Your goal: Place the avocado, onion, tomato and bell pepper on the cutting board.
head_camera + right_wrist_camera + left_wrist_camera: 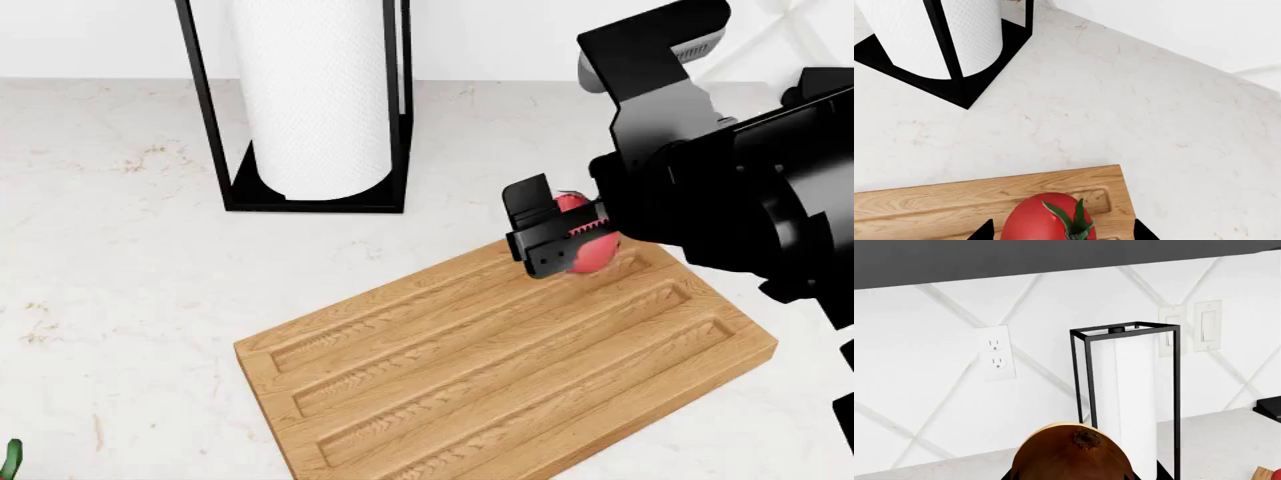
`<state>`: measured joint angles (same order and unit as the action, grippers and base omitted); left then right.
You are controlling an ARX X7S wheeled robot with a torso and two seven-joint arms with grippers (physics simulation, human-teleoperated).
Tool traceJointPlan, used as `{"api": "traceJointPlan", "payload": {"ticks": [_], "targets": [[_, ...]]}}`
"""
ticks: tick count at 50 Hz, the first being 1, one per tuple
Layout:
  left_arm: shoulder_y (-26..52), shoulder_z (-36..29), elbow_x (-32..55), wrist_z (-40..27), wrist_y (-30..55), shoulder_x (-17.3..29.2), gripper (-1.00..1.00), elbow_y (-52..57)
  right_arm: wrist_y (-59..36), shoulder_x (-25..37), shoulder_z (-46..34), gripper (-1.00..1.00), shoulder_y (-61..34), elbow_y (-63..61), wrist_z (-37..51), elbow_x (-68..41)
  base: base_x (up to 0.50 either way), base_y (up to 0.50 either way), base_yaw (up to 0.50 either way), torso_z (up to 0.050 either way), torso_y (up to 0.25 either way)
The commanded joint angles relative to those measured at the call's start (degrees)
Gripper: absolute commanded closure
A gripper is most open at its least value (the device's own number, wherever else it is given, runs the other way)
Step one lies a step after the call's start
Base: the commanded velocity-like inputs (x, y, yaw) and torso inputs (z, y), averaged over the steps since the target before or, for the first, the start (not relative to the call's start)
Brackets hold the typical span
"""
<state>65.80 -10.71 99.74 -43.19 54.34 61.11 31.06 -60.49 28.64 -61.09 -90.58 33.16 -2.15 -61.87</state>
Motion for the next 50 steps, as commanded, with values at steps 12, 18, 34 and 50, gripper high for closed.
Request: {"api": "traceJointPlan", "payload": {"ticks": [12, 18, 34, 50], "targets": [[1.4, -0.4, 1.8, -1.3, -0.3, -0.1, 1.0, -0.5, -3.0, 2.7, 1.2, -1.0, -1.8, -5.9, 2.6, -1.0, 0.0, 0.0, 0.0, 0.0, 0.0], [1.6, -0.8, 1.9, -1.0, 0.0, -0.3, 1.0, -0.5, -6.2, 6.5, 4.4, -1.0, -2.7, -13.8, 7.4, -5.1, 0.0, 0.0, 0.0, 0.0, 0.0], [5.0, -6.3, -1.2, 2.2, 4.1, -4.4, 1.0, -4.5, -10.9, 15.5, 14.7, -1.0, -4.7, -32.7, 23.8, -17.9, 0.0, 0.0, 0.0, 0.0, 0.0], [11.0, -13.1, 3.6, 4.7, 10.5, -9.5, 1.0, -7.3, -10.8, 19.2, 21.1, -1.0, -5.1, -42.3, 36.2, -29.5, 0.0, 0.0, 0.0, 0.0, 0.0]]}}
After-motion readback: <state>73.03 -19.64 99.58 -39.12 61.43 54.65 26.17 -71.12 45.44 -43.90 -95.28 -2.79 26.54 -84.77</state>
